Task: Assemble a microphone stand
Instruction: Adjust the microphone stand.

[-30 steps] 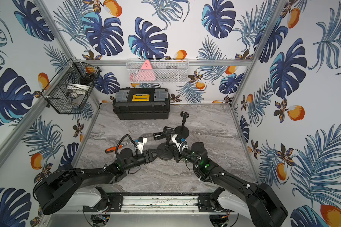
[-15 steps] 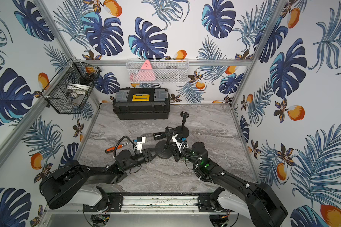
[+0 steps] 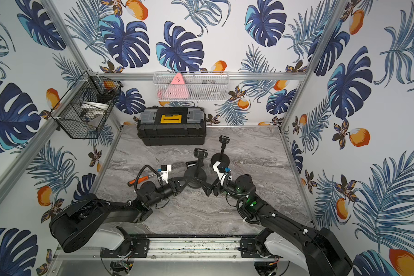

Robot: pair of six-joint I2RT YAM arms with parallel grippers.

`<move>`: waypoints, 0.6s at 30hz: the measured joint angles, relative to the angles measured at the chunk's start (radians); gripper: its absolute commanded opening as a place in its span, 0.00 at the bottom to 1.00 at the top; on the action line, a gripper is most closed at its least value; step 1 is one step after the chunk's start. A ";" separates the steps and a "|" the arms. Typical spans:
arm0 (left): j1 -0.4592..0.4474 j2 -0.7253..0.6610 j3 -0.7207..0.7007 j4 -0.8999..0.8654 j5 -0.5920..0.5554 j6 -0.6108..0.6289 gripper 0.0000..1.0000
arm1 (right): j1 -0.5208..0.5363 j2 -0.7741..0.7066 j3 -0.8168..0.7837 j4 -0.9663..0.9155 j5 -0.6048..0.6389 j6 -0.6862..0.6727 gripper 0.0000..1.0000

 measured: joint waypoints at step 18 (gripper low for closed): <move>0.143 -0.441 0.393 -0.813 -0.175 0.408 0.05 | 0.000 -0.191 -0.147 -0.176 0.174 0.112 1.00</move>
